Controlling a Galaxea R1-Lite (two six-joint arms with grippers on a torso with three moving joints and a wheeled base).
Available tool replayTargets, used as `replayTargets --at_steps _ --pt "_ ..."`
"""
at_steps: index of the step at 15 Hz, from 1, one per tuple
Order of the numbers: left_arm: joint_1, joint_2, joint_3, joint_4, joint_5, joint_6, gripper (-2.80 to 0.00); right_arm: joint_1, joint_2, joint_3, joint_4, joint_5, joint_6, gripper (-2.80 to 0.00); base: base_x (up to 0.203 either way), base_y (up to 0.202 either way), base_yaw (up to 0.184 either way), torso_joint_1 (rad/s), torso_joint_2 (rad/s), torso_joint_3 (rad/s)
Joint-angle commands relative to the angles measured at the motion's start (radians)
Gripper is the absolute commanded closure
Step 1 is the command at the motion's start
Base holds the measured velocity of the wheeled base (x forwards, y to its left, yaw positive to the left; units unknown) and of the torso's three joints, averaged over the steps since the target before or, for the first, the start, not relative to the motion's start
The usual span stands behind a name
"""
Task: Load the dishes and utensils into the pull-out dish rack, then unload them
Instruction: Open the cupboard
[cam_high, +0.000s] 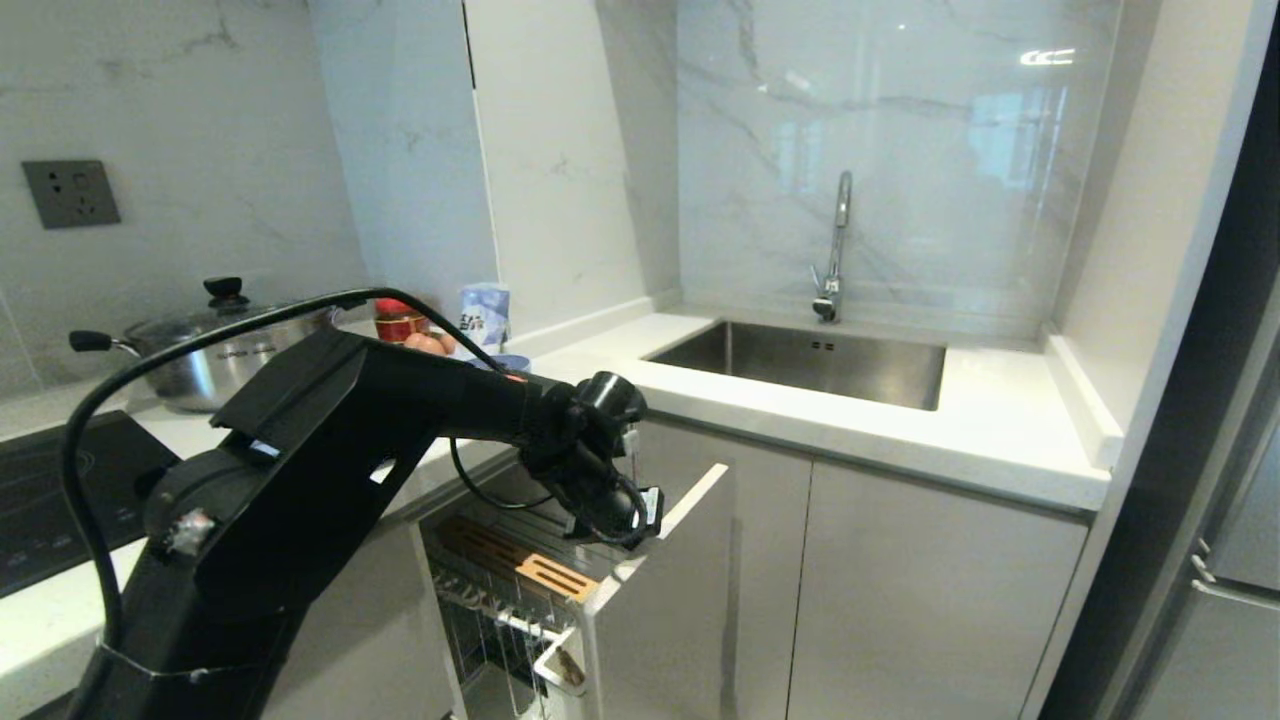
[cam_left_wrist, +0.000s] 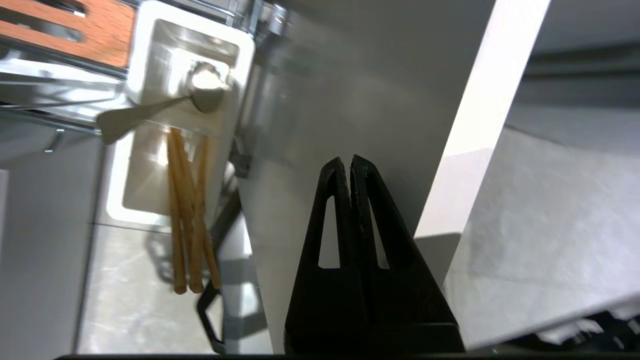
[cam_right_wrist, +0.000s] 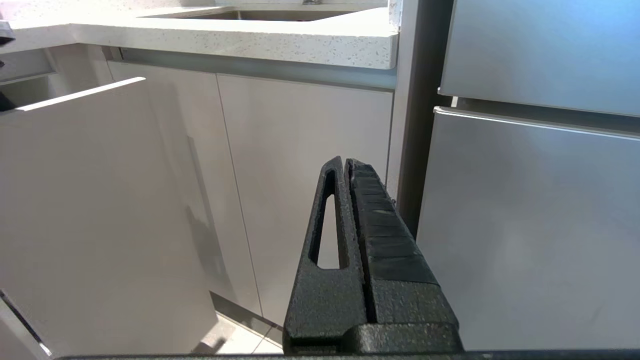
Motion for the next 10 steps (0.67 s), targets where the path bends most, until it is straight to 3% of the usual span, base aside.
replayTargets --at_steps 1,10 --pt "-0.011 -0.015 0.009 0.003 -0.018 -0.006 0.00 0.000 0.000 0.002 0.000 0.000 0.000 0.00 0.000 0.000 0.000 0.000 0.00 0.000" --pt "-0.089 -0.050 0.073 -0.003 -0.126 -0.018 0.00 0.000 0.000 0.001 0.000 0.000 0.000 0.00 0.000 0.000 0.000 0.000 0.00 0.000"
